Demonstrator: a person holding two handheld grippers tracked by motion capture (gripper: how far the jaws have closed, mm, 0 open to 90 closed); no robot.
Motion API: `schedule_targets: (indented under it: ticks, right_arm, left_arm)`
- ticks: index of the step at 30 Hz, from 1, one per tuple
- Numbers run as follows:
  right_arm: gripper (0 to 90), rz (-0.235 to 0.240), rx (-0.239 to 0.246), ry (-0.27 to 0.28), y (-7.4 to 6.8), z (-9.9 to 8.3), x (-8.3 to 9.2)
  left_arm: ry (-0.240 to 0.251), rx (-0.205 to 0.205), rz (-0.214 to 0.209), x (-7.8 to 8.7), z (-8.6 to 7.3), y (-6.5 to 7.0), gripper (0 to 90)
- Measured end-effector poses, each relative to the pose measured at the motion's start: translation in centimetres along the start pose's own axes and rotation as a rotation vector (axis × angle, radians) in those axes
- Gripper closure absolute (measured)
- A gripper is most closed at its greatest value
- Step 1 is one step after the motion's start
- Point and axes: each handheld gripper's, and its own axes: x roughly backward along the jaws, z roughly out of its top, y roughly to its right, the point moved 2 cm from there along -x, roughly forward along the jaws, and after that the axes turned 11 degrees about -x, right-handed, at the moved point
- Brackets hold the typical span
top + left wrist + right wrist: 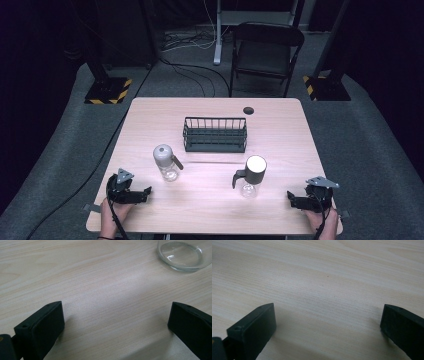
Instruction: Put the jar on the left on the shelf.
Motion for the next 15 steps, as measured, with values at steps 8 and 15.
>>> schedule_targets:
  ticks: [8, 15]
  right_arm:
    - [0.0, -0.003, -0.003, 0.001, 0.01, 0.10, -0.09]
    - [0.0, -0.003, -0.003, 0.001, 0.02, 0.11, -0.10]
  left_arm:
    - [0.000, -0.004, -0.004, 0.01, 0.00, 0.01, 0.4]
    - [-0.001, -0.009, -0.007, 0.06, -0.03, 0.07, 0.4]
